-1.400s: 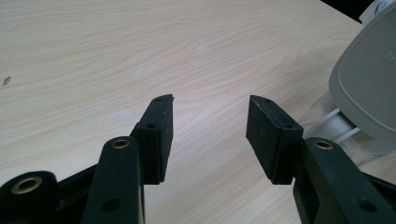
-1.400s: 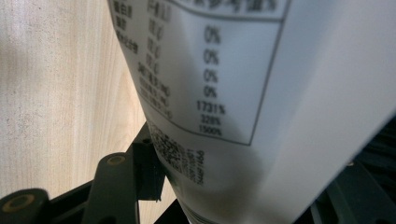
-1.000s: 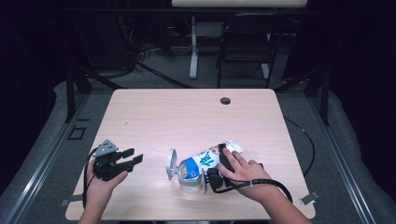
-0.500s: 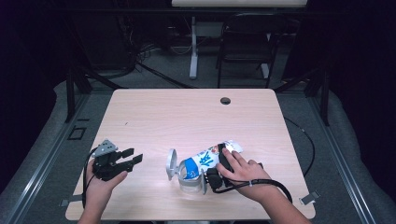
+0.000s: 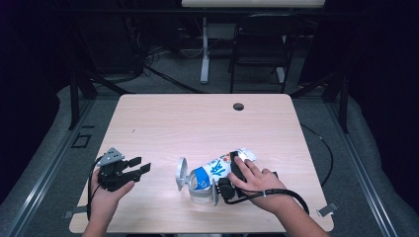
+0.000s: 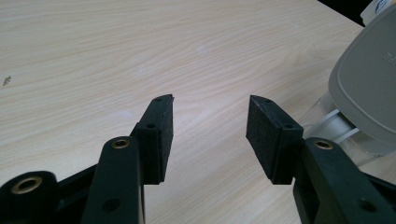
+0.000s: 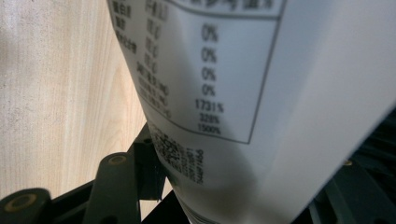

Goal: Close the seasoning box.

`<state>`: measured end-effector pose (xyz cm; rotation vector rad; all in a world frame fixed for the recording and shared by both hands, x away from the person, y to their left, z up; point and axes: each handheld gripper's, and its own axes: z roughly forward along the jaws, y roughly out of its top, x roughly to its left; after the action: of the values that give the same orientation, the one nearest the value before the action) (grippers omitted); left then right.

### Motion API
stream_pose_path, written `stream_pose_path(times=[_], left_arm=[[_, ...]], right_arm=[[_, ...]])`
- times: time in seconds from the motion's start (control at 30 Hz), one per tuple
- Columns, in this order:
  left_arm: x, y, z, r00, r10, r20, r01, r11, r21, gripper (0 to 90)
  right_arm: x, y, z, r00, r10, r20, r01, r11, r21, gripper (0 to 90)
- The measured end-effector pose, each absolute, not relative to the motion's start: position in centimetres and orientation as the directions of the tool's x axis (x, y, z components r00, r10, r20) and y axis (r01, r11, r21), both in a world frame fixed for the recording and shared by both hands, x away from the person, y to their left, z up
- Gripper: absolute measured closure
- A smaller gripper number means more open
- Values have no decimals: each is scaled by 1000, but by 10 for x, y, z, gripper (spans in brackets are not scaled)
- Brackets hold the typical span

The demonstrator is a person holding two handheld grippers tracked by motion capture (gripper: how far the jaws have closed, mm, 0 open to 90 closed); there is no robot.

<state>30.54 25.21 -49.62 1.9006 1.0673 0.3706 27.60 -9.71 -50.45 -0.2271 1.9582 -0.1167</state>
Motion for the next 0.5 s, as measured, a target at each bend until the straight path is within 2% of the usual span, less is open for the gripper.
stream_pose_path(times=[0.5], left_arm=[[306, 253, -497, 582, 797, -160, 529, -221, 819, 518]], right_arm=[[276, -96, -503, -368, -234, -900, -105, 972, -209, 453]])
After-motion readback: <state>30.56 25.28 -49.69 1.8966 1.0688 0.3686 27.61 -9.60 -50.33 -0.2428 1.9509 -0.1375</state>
